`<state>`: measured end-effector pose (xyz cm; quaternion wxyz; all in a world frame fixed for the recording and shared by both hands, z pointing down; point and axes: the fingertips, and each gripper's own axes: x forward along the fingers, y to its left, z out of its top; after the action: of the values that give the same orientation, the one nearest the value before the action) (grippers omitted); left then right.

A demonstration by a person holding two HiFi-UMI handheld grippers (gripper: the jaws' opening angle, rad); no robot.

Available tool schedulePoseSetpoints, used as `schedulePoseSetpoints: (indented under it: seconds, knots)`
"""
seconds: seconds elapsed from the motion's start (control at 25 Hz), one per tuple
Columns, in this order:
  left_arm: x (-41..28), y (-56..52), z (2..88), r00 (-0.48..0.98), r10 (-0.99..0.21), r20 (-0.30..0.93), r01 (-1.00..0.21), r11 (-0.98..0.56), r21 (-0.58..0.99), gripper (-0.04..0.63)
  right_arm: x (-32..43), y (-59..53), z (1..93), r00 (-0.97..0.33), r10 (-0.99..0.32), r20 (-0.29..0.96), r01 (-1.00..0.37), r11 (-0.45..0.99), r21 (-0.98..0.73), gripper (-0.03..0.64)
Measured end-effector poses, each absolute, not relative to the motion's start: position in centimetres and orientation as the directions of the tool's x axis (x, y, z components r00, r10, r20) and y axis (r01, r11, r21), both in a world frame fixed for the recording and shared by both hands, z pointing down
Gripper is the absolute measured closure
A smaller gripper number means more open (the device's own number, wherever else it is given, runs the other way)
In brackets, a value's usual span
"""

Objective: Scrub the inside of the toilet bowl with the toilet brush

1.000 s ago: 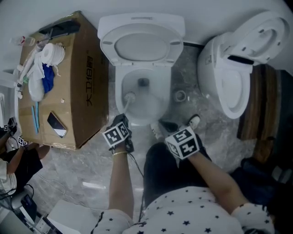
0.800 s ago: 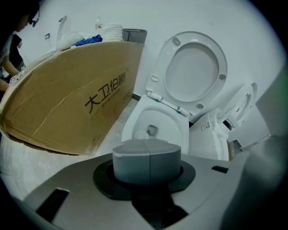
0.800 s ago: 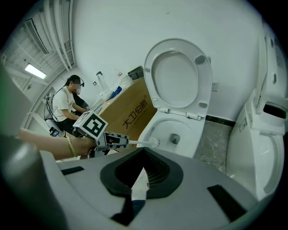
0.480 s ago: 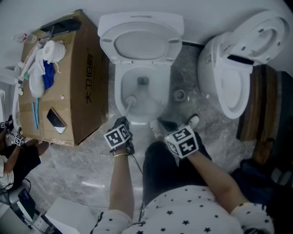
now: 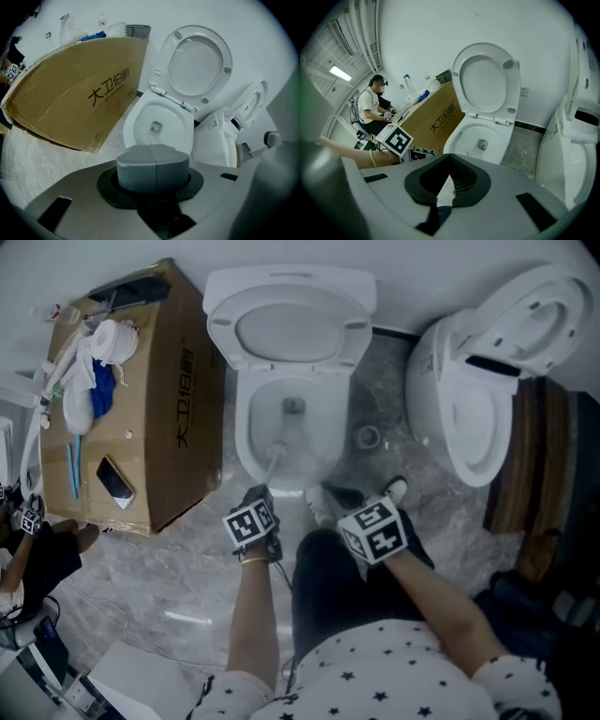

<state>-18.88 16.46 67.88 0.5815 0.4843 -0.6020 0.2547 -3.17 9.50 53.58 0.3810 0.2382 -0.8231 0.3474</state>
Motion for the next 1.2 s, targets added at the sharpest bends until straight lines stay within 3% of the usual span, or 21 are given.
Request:
schedulePoseSetpoints:
  seconds: [1.2]
  knots:
    - [-11.9,14.2,68.7,0.178,-0.233,0.956,-0.947,0.223,0.231,0.448,0.6,8.7,53.8,-0.584,-0.155,0.797,-0.692,0.608,-0.389,0.611]
